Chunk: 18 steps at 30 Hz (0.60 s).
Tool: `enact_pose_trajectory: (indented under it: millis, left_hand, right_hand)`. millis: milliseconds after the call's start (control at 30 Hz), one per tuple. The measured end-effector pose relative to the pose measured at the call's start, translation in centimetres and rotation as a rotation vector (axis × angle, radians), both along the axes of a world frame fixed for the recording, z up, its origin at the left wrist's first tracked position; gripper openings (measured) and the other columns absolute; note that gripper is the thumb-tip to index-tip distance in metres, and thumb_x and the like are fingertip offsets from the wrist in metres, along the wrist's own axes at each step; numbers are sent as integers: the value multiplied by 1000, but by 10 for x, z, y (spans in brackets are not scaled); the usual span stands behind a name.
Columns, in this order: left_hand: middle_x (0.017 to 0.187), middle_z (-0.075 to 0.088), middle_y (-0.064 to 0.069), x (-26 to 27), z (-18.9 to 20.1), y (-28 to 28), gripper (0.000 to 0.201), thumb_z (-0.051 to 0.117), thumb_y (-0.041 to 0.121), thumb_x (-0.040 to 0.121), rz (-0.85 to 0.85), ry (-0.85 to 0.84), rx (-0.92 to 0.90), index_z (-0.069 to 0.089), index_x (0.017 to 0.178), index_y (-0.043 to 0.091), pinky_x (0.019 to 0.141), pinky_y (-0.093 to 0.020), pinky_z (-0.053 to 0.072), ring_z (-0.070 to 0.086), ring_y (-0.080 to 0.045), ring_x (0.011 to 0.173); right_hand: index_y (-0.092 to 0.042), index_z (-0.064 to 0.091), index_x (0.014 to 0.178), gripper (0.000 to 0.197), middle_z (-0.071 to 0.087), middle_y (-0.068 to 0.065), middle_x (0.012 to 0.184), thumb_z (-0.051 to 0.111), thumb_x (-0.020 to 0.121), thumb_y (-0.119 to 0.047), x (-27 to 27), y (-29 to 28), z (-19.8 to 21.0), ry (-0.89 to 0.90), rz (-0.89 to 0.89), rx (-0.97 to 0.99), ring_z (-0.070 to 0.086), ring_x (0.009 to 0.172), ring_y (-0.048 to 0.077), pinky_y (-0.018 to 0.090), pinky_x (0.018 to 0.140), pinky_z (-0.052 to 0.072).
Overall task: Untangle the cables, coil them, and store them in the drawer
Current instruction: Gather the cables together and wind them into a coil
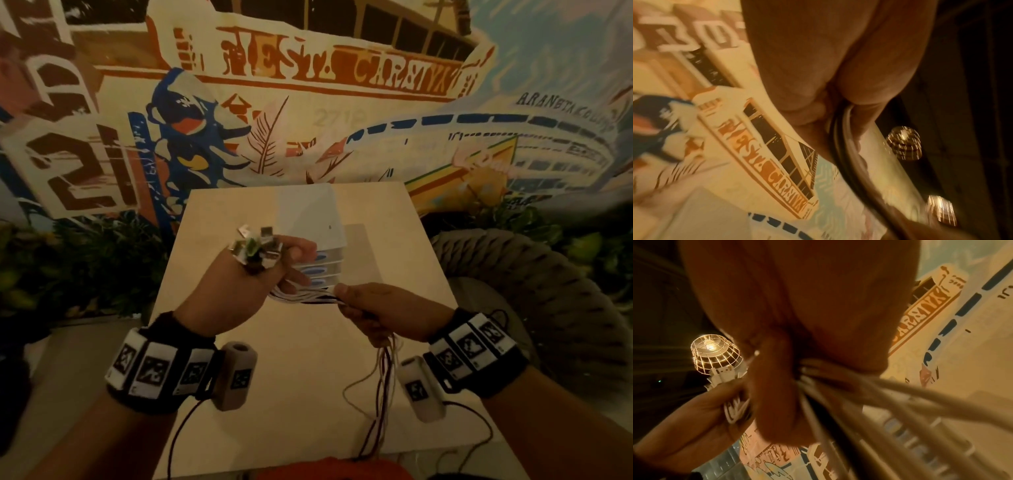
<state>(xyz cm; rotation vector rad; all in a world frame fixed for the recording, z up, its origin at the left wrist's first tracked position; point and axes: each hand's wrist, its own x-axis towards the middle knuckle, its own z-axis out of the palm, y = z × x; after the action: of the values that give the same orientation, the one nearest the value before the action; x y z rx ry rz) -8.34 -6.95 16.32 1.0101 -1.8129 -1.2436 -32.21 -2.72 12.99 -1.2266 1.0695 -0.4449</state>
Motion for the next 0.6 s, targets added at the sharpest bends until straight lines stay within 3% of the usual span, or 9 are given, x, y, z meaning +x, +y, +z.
enact_pose_trajectory:
  millis: [33, 100, 167, 267, 400, 500, 533, 600]
  left_hand:
    - [110, 76, -2, 0, -3, 0, 23, 55, 11, 102, -17, -81, -29, 72, 116, 19, 82, -39, 60, 74, -19, 95]
    - [116, 72, 9, -1, -4, 0, 32, 56, 10, 101, -68, -330, -138, 69, 120, 34, 88, -27, 56, 67, -4, 102]
    - [119, 70, 9, -5, -2, -1, 33, 61, 19, 99, -141, -558, -251, 64, 126, 38, 84, -21, 52, 62, -6, 101]
    - [100, 70, 6, -17, 1, -1, 19, 59, 25, 101, -231, -722, -218, 70, 116, 25, 64, -16, 39, 56, -10, 80]
    - [78, 54, 27, -26, 0, -3, 21, 56, 16, 100, -291, -777, -139, 60, 99, 37, 62, -6, 43, 55, 7, 67]
    - [76, 53, 28, -31, 1, -3, 28, 56, 11, 99, -367, -798, -132, 60, 95, 38, 66, -1, 40, 52, 21, 73]
    - [78, 53, 27, -32, 0, -3, 23, 56, 11, 98, -395, -823, -135, 64, 101, 33, 67, -2, 40, 52, 21, 74]
    - [87, 60, 22, -34, -2, -2, 17, 56, 18, 99, -433, -876, -180, 64, 110, 26, 70, -7, 44, 56, 11, 79]
  right_hand:
    - [-18, 40, 67, 50, 40, 1, 57, 39, 104, -52, -1, -2, 3, 56, 1, -30, 34, 49, 19, 31, 52, 33]
    - [-16, 42, 69, 50, 47, 4, 61, 40, 104, -53, -1, -5, 6, 143, -18, -72, 40, 51, 22, 29, 52, 38]
    - [-17, 47, 70, 49, 39, -2, 59, 41, 104, -52, 0, -7, 9, 142, -54, -61, 31, 47, 15, 25, 46, 29]
    - [-11, 60, 80, 49, 29, -6, 57, 41, 106, -48, 2, -10, 10, 106, -91, -63, 21, 46, 12, 24, 45, 21]
    - [-8, 64, 85, 49, 32, -4, 56, 40, 107, -45, 4, -12, 12, 102, -97, -49, 24, 46, 11, 23, 45, 23]
    - [-3, 70, 90, 50, 52, 2, 60, 39, 108, -37, 3, -13, 17, 200, -32, -55, 47, 48, 16, 29, 50, 42]
    - [-1, 72, 93, 53, 62, 5, 64, 35, 109, -36, 2, -14, 18, 239, 8, -62, 59, 55, 21, 33, 57, 51]
    - [6, 73, 100, 72, 73, 20, 81, 23, 108, -46, -2, -17, 20, 211, 72, 5, 70, 72, 32, 40, 72, 57]
